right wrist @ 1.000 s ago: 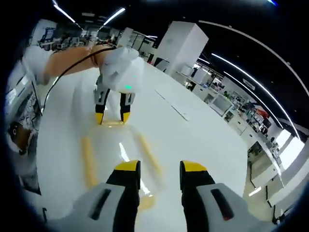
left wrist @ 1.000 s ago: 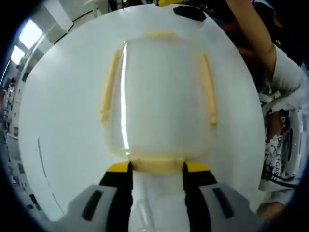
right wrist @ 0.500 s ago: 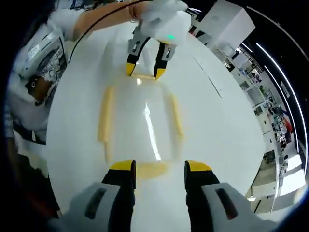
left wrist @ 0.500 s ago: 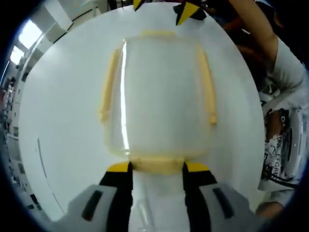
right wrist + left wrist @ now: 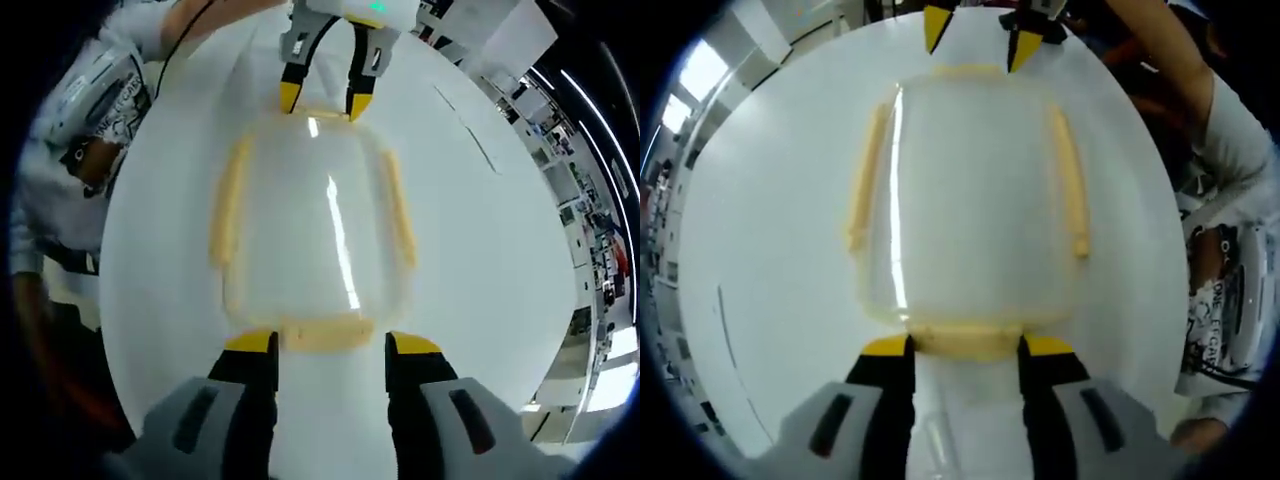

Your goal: Snap each plastic latch of the storage box into its locked position after aligning the lid with the box until every specified latch is closed and the lid sits flush.

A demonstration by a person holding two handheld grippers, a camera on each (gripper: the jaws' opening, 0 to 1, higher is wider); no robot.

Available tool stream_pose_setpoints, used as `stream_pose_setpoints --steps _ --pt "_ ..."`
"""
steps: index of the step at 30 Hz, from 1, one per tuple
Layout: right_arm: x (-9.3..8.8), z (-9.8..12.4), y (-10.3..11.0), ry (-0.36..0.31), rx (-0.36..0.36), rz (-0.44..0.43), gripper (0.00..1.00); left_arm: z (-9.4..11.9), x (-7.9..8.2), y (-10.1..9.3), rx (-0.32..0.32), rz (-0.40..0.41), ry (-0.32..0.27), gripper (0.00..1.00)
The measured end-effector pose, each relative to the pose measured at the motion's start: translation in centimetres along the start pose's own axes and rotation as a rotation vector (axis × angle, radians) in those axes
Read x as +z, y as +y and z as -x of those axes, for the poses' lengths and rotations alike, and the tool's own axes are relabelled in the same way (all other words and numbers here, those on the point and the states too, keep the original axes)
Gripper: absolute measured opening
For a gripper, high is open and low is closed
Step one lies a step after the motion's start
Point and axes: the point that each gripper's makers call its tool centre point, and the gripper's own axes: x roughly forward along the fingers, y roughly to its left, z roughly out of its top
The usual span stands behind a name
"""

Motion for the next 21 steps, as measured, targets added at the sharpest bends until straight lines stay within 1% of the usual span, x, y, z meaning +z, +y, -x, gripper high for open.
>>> stream_pose_setpoints --steps 5,10,11,14,21 --pt "-0.48 -0.39 0.07 0.02 0.022 -0.002 0.43 0.02 0.02 0.0 0.001 0.004 -0.013 0.4" --pt "-0.97 -0.9 -0.16 0.02 0.05 -0.023 0.42 0.02 0.13 0.03 0.001 0.006 -0.026 0.4" --pt "-0.85 -0.82 -0.15 0.012 0.056 -0.034 0.43 0.02 0.17 0.03 0.001 0.007 -0.028 0.4" --pt "-0.8 -0.85 -0.34 0.003 0.062 -0.027 0.43 0.03 0.26 0.03 0.002 0.009 -0.034 0.4" --pt "-0.83 -0.91 -0.34 0.003 0.118 -0.028 0.42 0.05 0.56 0.02 0.001 0.007 -0.037 0.4"
